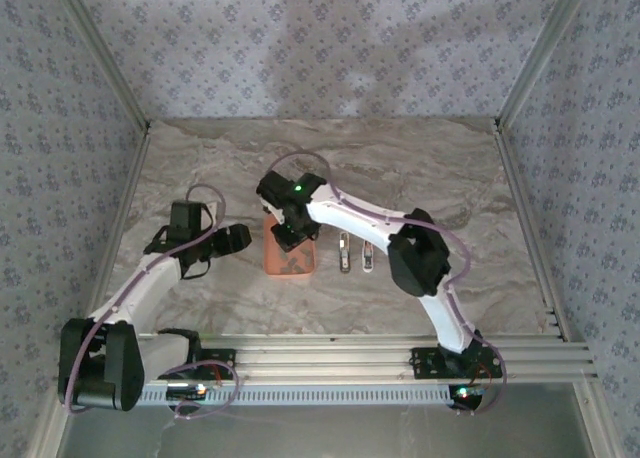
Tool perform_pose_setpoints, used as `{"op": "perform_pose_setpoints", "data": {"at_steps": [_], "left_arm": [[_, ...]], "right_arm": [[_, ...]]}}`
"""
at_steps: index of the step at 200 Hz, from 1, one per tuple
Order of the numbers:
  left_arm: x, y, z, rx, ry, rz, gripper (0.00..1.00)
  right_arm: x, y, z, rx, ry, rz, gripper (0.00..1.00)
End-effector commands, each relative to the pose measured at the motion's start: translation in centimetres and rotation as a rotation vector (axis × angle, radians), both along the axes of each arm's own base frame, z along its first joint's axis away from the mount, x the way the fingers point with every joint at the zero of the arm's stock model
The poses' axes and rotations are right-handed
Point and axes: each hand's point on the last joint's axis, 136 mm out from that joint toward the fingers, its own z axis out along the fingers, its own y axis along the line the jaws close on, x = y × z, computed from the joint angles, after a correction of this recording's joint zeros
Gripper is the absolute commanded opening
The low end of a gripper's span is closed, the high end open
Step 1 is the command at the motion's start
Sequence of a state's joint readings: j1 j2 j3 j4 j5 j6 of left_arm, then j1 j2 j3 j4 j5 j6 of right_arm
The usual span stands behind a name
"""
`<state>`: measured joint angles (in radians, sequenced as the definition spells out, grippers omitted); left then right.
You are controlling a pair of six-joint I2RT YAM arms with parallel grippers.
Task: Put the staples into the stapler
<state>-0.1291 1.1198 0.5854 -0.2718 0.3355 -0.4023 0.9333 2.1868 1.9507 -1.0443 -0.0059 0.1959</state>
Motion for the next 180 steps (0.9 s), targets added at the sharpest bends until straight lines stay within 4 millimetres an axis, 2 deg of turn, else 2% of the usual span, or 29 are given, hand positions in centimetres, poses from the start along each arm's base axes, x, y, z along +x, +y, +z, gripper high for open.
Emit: {"op": "perform_pose_setpoints", "data": {"at_steps": [1,62,116,180], "left_arm": [[0.4,-0.4,0.3,-0.048,-0.027,-0.012,0.76],[0.2,0.1,-1.6,-0.073,0.011,0.010,0.74],[0.6,0.7,-1.4,-0.073,0.002,0.025,0.74],[0.5,0.8,-1.5,-0.070,0.002,0.024,0.74]], "right_arm": [[-0.8,-2.2,-1.0,-0.176,0.030,0.036,0.33],[0.3,-2.1,-3.1,-0.270,0.029,0.054,0.35],[0.8,-1.7,-4.5,-0.302,0.040,0.070,0.36],[0.9,-2.6,-5.8,-0.361,0.076,0.063,0.38]]}}
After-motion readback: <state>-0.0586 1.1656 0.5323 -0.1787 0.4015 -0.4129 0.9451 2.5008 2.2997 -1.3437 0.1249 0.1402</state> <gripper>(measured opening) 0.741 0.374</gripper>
